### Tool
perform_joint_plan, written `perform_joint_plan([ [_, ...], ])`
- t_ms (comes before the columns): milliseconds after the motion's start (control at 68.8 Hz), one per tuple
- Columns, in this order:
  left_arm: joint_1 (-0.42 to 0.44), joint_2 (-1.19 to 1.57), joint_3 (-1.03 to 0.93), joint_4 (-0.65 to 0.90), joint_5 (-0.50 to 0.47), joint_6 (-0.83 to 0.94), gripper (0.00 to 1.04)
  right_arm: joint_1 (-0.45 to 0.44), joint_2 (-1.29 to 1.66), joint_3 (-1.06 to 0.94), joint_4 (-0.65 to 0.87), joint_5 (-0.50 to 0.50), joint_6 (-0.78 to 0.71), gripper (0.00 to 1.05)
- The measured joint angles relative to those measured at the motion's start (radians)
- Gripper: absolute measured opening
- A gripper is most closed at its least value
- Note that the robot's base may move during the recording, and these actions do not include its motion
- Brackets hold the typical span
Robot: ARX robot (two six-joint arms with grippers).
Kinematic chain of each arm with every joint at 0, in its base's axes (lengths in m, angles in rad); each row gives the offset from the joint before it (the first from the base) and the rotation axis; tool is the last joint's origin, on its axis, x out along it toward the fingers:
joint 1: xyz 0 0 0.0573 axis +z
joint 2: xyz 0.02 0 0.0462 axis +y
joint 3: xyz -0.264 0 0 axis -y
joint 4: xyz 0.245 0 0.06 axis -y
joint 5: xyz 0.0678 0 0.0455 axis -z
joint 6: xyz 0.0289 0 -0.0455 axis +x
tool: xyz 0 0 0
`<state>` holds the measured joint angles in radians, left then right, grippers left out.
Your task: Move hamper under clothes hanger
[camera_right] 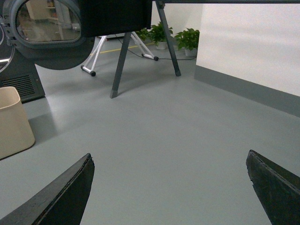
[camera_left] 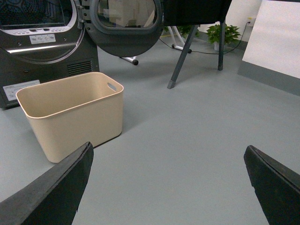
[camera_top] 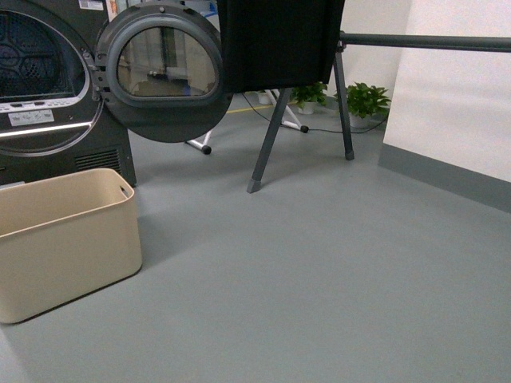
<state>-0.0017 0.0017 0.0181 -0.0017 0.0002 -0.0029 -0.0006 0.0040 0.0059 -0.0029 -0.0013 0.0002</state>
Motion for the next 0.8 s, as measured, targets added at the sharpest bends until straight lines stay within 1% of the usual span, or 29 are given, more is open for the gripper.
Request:
perform_joint_plan([
  [799, 0.0, -0.001, 0.0, 0.0, 0.0, 0.0, 0.98, 0.0, 0.0, 0.0, 0.0, 0.0, 0.0, 0.97],
])
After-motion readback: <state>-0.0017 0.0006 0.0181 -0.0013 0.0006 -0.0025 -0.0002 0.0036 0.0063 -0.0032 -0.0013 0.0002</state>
